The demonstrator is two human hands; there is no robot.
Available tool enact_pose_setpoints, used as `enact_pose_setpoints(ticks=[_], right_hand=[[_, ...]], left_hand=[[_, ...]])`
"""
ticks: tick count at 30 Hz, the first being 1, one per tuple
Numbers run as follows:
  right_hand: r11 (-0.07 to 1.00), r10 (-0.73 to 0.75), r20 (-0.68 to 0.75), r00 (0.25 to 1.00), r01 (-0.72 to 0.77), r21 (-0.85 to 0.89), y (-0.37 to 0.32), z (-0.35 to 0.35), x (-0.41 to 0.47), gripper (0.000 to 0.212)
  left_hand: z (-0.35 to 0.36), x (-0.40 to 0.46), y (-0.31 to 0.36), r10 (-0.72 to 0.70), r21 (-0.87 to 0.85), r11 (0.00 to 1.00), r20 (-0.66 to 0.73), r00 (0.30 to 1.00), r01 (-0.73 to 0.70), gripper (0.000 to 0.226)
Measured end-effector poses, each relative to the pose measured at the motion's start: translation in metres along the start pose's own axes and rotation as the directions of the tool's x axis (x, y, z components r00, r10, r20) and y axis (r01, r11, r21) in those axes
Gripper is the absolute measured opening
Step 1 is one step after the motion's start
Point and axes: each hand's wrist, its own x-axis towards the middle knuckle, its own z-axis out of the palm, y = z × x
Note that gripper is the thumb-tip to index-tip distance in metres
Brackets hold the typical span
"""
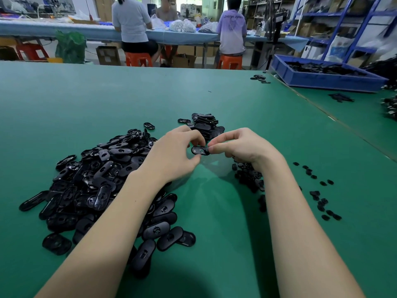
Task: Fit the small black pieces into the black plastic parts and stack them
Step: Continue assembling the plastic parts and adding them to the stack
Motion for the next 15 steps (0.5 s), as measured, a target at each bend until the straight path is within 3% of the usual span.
enact_pose_setpoints(ticks=[4,10,15], right_hand=[[1.0,-0.007,-0.02,1.0,0.007,0.012,-0.001,0.0037,0.0009,0.017],[1.0,-0.004,-0.028,1.0,0.004,0.012,-0.0006,0.0057,0.0037,0.007],[0.999,0.015,-0.061,0.998,-0.017,-0.028,-0.0037,0.0055,0.0035,0.028]], left_hand=[[-0.0003,0.0,0.0025,-0.009,0.021,1.0,-0.01,1.0,0.009,0.019],[-0.0015,-0.0002,0.0053,-0.004,0.039,0.999,-0.011,1.0,0.004,0.019],[-0.0034,0.0007,0.0068,0.006,0.063,0.998,-0.01,1.0,-0.006,0.02]])
